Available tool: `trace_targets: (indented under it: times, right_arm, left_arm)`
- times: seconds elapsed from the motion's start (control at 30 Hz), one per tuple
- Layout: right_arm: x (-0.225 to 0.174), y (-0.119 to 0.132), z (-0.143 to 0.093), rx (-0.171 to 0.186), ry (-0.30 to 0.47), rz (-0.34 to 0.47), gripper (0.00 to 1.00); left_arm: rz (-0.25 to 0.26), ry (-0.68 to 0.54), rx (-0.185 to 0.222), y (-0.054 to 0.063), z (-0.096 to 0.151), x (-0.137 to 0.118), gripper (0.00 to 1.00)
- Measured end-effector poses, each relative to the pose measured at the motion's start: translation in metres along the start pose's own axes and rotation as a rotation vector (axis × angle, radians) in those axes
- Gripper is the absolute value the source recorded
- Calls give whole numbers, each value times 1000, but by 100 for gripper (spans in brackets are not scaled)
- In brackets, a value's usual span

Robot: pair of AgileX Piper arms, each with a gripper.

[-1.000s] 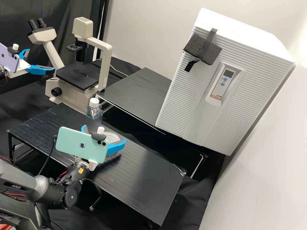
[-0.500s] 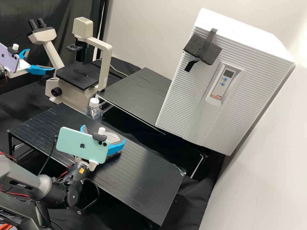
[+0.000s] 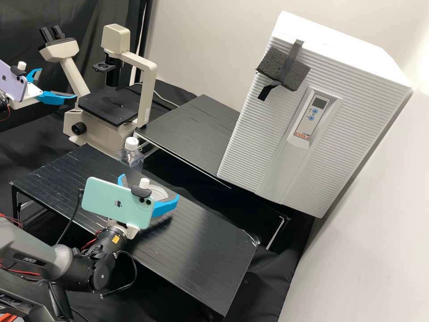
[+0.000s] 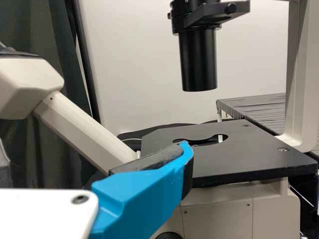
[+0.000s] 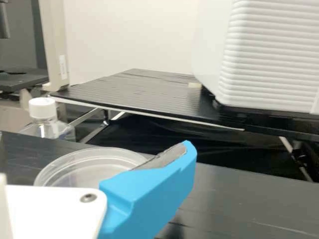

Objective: Open the petri dish lid.

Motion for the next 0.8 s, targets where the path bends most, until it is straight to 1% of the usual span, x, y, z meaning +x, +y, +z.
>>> trace_targets:
  times: [0.2,0.53,0.8]
  right_arm:
    - [-1,2,1,-4,-11,15,100]
    - [3,-2,9,16,-37,-23,100]
    - [3,-3,12,31,-54,-29,100]
  left_arm:
    - [0,0,0,0,0,0,100]
    - [0,0,0,0,0,0,100]
    - [0,0,0,0,0,0,100]
